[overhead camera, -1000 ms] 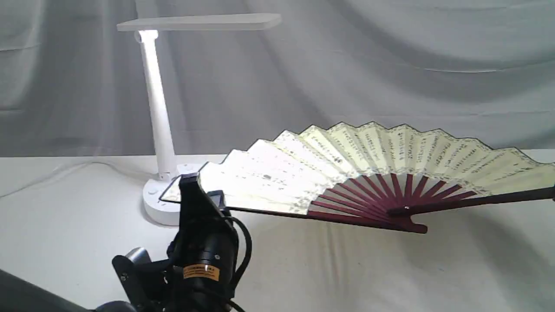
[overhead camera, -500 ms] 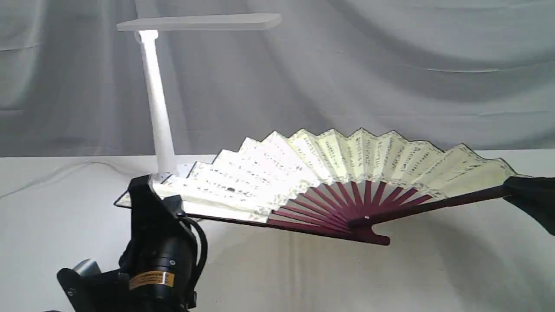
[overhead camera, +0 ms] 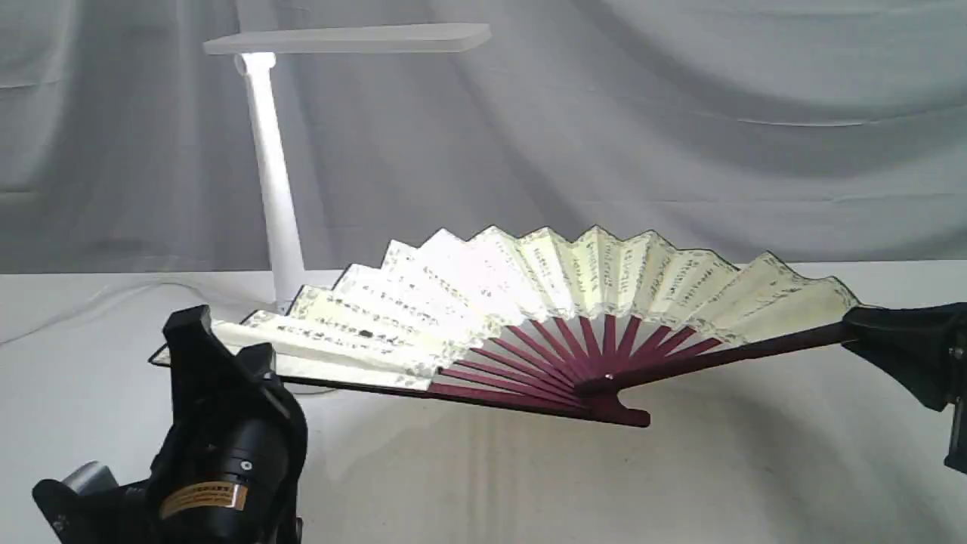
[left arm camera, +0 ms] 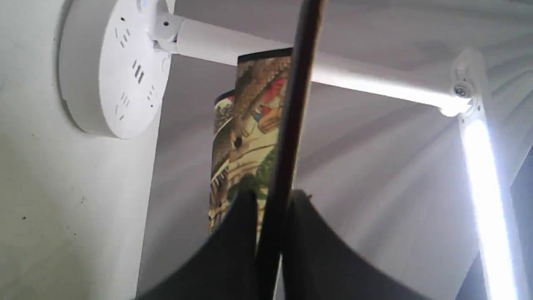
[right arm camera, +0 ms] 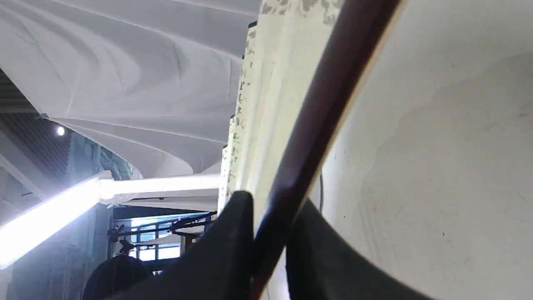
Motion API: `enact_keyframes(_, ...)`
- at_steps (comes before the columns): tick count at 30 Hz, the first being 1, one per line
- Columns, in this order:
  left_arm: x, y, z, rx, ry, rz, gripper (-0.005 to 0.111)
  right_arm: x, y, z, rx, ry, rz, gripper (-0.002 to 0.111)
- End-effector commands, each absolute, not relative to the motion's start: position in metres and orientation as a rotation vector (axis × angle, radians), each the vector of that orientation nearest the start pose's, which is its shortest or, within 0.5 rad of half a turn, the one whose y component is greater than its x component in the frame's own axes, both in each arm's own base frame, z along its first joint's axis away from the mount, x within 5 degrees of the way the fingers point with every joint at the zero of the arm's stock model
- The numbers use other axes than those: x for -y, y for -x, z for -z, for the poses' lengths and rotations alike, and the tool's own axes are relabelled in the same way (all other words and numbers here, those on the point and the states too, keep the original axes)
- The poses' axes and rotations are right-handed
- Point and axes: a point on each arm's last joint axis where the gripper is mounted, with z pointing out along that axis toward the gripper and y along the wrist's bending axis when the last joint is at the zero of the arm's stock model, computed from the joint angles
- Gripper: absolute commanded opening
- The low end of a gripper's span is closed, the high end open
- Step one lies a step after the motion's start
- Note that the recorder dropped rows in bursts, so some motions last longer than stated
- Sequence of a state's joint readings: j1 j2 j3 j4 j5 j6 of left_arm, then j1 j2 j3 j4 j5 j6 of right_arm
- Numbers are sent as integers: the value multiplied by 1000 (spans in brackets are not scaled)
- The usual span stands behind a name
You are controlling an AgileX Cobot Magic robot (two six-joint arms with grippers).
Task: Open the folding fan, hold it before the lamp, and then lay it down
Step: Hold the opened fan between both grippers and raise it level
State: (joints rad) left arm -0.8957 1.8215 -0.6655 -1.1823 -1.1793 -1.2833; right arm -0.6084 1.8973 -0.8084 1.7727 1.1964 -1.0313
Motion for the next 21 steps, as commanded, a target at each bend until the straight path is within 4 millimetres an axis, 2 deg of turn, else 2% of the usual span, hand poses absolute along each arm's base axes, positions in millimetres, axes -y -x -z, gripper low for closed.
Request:
enact_keyframes(1, 175, -242, -178, -988, 1556, 1216, 0, 109, -303, -159, -1879, -892, -1411, 0)
enact_keyframes(6, 172, -240, -195, -956, 1552, 1249, 0, 111, -303, -163, -1891, -908, -1345, 0)
enact_keyframes(10, 168, -238, -206, -1010, 1474, 1170, 0, 115, -301, -178, -1895, -903, -1226, 0)
enact_keyframes(21, 166, -236, -215, -983, 1483, 1195, 0, 106, -297, -210, -1860, -815, -1206, 0)
